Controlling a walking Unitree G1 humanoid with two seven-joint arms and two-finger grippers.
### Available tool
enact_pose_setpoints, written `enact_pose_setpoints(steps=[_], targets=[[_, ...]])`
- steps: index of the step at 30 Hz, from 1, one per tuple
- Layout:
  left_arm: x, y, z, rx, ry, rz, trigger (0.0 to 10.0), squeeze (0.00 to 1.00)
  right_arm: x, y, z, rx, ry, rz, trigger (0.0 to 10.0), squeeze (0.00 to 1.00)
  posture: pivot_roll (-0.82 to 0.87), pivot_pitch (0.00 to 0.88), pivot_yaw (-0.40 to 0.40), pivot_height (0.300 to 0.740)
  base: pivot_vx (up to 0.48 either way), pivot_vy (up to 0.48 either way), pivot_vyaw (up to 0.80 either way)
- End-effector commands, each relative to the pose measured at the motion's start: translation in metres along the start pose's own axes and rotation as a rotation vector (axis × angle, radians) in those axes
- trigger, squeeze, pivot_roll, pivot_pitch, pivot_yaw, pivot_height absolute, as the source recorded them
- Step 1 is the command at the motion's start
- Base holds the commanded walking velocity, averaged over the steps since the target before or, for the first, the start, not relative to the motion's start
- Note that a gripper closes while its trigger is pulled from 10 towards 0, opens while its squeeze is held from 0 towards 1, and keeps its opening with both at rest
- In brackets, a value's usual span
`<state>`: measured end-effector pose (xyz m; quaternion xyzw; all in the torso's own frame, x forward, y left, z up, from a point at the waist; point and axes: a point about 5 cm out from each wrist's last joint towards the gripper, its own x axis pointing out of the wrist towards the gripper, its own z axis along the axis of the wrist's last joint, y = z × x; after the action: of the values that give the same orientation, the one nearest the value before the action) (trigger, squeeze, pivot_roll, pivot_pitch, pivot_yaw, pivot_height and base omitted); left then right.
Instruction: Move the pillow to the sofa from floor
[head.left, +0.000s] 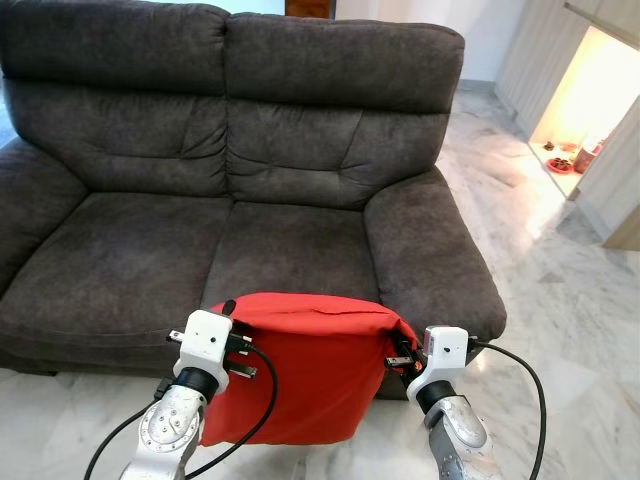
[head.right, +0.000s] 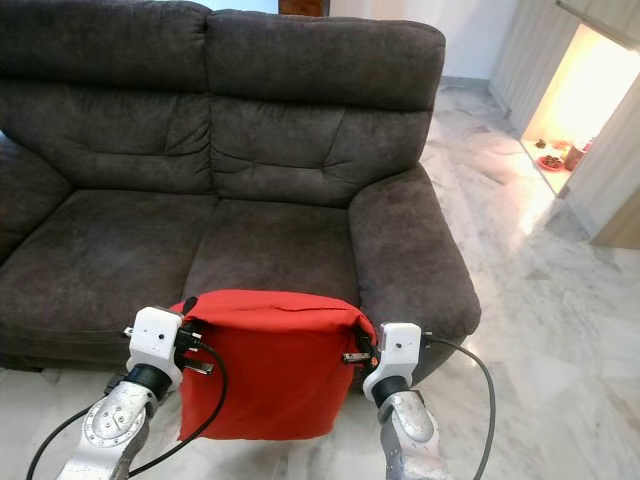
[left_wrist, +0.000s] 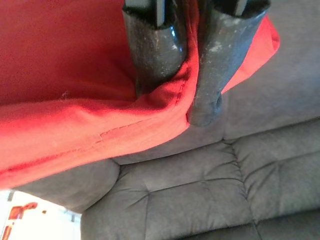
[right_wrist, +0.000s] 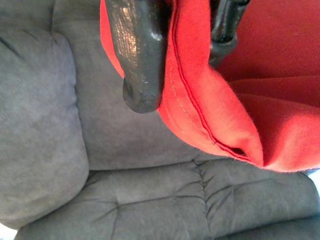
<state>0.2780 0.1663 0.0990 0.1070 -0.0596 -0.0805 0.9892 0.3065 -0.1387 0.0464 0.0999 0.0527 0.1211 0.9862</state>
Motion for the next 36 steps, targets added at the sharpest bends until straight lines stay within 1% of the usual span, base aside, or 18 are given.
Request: enact_pose_setpoints(steps=[1,3,6,7,8,9,12,14,15,20,24,27,30,33,34,35,36], targets=[[0.001,0.015,0.02,0.05,-0.1,0.072,10.0,0.0,-0.001,-0.015,0.025,-0.01,-0.133,-0.072,10.0,0.0,0.2,0.11,-0.035,0.74,0.0,0.0,0.0],[0.002,0.016,0.024,0.067,-0.114,0.082,10.0,0.0,-0.002,-0.016,0.028,-0.018,-0.159,-0.077,10.0,0.0,0.19,0.11,-0.038,0.74,0.0,0.0,0.0],[0.004,0.014,0.032,0.06,-0.143,0.084,10.0,0.0,-0.007,-0.017,0.035,-0.055,-0.193,-0.079,10.0,0.0,0.2,0.113,-0.039,0.74,0.0,0.0,0.0],[0.005,0.011,0.034,0.064,-0.148,0.073,10.0,0.0,-0.008,-0.017,0.037,-0.059,-0.203,-0.08,10.0,0.0,0.19,0.112,-0.038,0.74,0.0,0.0,0.0],[0.008,0.005,0.037,0.064,-0.159,0.057,10.0,0.0,-0.009,-0.015,0.042,-0.062,-0.222,-0.076,10.0,0.0,0.19,0.112,-0.037,0.74,0.0,0.0,0.0],[0.008,0.005,0.037,0.064,-0.159,0.057,10.0,0.0,-0.009,-0.015,0.042,-0.062,-0.222,-0.076,10.0,0.0,0.19,0.112,-0.037,0.74,0.0,0.0,0.0],[0.013,-0.003,0.042,0.062,-0.176,0.047,10.0,0.0,-0.012,-0.01,0.046,-0.047,-0.235,-0.067,10.0,0.0,0.19,0.107,-0.038,0.74,0.0,0.0,0.0],[0.014,-0.007,0.045,0.064,-0.188,0.04,10.0,0.0,-0.016,-0.008,0.047,-0.058,-0.244,-0.055,10.0,0.0,0.18,0.105,-0.038,0.74,0.0,0.0,0.0],[0.014,-0.009,0.049,0.067,-0.196,0.038,10.0,0.0,-0.019,-0.008,0.05,-0.053,-0.252,-0.072,10.0,0.0,0.18,0.104,-0.036,0.74,0.0,0.0,0.0],[0.011,-0.007,0.052,0.075,-0.206,0.055,10.0,0.0,-0.023,-0.01,0.058,-0.052,-0.272,-0.094,10.0,0.0,0.19,0.093,-0.039,0.74,0.0,0.0,0.0],[0.008,-0.002,0.049,0.081,-0.195,0.073,10.0,0.0,-0.025,-0.007,0.06,-0.07,-0.258,-0.076,10.0,0.0,0.2,0.072,-0.037,0.74,0.0,0.0,0.0],[0.006,0.005,0.047,0.087,-0.179,0.091,10.0,0.0,-0.03,-0.008,0.064,-0.065,-0.261,-0.107,10.0,0.0,0.19,0.055,-0.025,0.74,0.0,0.0,0.0],[0.006,0.007,0.046,0.085,-0.174,0.095,10.0,0.0,-0.032,-0.008,0.062,-0.042,-0.259,-0.14,10.0,0.0,0.18,0.039,-0.014,0.74,0.0,0.0,0.0],[0.008,0.006,0.046,0.095,-0.175,0.075,10.0,0.0,-0.034,-0.006,0.057,-0.017,-0.243,-0.147,10.0,0.0,0.18,0.027,-0.004,0.74,0.0,0.0,0.0],[0.01,0.005,0.047,0.092,-0.177,0.066,10.0,0.0,-0.037,-0.005,0.055,-0.03,-0.229,-0.131,10.0,0.0,0.18,0.016,-0.002,0.74,0.0,0.0,0.0],[0.01,0.005,0.047,0.092,-0.177,0.066,10.0,0.0,-0.037,-0.005,0.055,-0.03,-0.229,-0.131,10.0,0.0,0.18,0.016,-0.002,0.74,0.0,0.0,0.0],[0.013,0.004,0.047,0.087,-0.177,0.051,10.0,0.0,-0.041,-0.007,0.053,-0.059,-0.212,-0.127,10.0,0.0,0.18,0.014,0.0,0.74,0.0,0.0,0.0]])
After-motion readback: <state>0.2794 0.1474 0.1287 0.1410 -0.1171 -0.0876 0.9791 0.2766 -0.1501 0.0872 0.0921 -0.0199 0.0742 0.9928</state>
